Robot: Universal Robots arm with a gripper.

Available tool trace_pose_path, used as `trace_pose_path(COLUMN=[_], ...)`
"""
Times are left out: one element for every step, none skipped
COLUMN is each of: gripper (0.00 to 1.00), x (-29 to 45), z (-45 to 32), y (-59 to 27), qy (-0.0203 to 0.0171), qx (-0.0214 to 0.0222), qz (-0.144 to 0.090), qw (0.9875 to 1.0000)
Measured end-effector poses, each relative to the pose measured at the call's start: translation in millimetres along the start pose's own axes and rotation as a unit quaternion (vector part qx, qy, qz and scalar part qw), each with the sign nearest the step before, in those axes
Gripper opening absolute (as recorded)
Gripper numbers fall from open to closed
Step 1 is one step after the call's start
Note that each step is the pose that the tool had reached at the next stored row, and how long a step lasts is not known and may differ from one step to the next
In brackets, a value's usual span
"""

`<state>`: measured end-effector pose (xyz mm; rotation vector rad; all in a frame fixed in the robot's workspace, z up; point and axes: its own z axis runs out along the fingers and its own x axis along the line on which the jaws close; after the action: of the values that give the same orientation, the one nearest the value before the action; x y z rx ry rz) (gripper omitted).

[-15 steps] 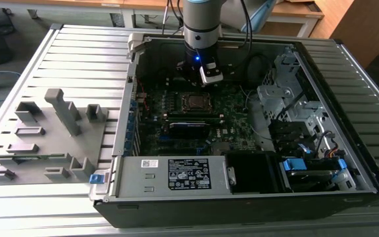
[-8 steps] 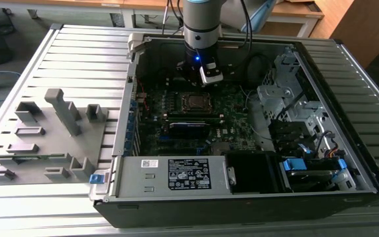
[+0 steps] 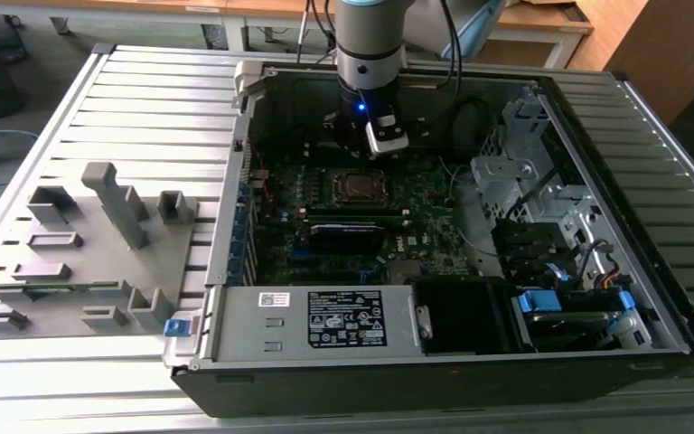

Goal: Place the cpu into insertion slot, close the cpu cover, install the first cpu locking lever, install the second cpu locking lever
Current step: 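Install the first cpu locking lever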

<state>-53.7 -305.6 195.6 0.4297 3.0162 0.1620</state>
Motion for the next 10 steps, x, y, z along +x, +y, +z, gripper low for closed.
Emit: trace_pose_path(gripper=[0.11, 0.11, 0.11, 0.11, 0.11, 0.11, 0.11, 0.11, 0.11, 0.11], x=[0.0, 0.0, 0.0, 0.0, -0.1, -0.3, -0.5, -0.7, -0.9, -1.2], z=[0.0, 0.0, 0.0, 0.1, 0.1, 0.1, 0.1, 0.1, 0.2, 0.2], y=[0.0, -0.1, -0.1, 0.0, 0.0, 0.0, 0.1, 0.2, 0.2, 0.3], qy=[0.0, 0.0, 0.0, 0.0, 0.0, 0.0001, 0.0, 0.0, 0.0, 0.0], qx=[0.0, -0.0001, 0.0, 0.0, 0.0, 0.0, 0.0, 0.0, 0.0, 0.0], qz=[0.0, 0.0, 0.0, 0.0, 0.0, 0.0, 0.0, 0.0, 0.0, 0.0], qw=[1.0, 1.0, 1.0, 1.0, 1.0, 1.0, 1.0, 1.0, 1.0, 1.0])
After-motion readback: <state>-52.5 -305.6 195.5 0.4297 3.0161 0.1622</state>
